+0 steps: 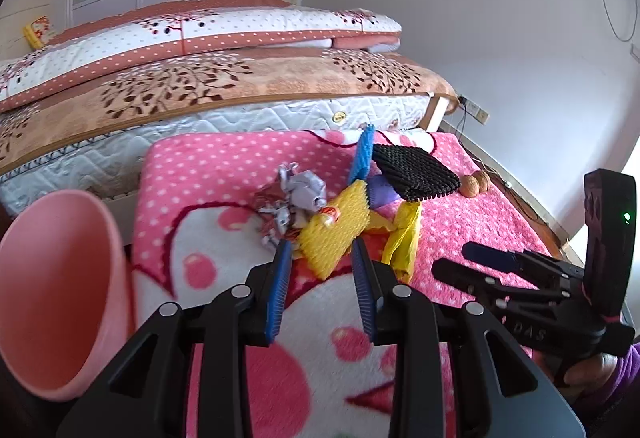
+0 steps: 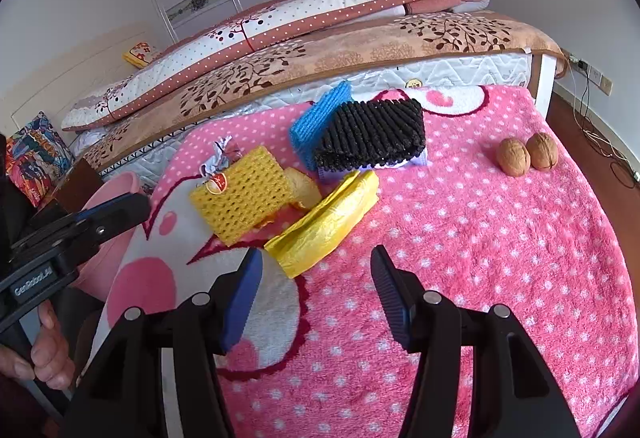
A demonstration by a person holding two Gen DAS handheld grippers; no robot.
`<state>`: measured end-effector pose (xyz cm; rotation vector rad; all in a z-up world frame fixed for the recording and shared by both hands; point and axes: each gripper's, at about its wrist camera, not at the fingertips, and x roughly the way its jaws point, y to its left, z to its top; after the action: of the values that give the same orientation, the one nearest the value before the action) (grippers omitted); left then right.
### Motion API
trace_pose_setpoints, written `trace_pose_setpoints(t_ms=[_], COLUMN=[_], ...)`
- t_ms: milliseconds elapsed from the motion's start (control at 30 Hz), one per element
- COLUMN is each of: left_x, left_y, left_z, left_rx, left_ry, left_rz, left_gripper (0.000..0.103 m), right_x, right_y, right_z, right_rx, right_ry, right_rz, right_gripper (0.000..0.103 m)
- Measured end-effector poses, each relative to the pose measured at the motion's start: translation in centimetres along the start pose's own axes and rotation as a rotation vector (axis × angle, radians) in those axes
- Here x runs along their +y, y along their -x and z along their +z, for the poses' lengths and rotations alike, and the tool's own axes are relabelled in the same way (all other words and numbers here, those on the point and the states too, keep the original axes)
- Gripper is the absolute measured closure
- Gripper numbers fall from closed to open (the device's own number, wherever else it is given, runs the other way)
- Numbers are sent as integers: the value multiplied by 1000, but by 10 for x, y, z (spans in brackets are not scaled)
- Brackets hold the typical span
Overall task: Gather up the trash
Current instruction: 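Grasp yellow plastic bag with right gripper while left gripper grasps yellow mesh foam, then carry yellow bag in right tool and yellow mesh in left tool over bucket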
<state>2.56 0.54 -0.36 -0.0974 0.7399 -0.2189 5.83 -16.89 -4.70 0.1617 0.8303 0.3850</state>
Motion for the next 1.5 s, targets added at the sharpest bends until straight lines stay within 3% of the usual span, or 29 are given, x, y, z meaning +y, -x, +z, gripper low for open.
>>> trace_pose_setpoints(t_ms=[500, 533, 567, 800, 867, 1000, 1100, 1500], left_x=[-6, -6, -6, -9, -11, -12, -12, -7], left_y=[-58, -58, -58, -40, -33, -18, -10, 27], left_z=[2, 1, 0, -7, -8, -11, -14, -20], left_rx=[54, 50, 49, 43, 35, 16, 10, -49], left_ry=[-89, -86, -83, -44, -43, -32, -26, 5], left_rz=[56, 52, 43, -21, -30, -39, -41, -28], left_gripper=[72, 78, 91, 94, 94, 94, 94, 94], right_x=[-1, -1, -1, -2, -3, -6, -8, 6], right_y=[-31, -33, -36, -51, -53, -56, -52, -7], right_z=[18, 19, 19, 15, 14, 11, 8, -11], right_rx=[45, 50, 55, 78, 85, 105, 110, 94], right_ry=[-84, -89, -95, -121, -127, -135, -141, -30], right_rz=[15, 11, 6, -13, -15, -8, -7, 12], right_gripper=[47, 47, 47, 48, 54, 80, 91, 94])
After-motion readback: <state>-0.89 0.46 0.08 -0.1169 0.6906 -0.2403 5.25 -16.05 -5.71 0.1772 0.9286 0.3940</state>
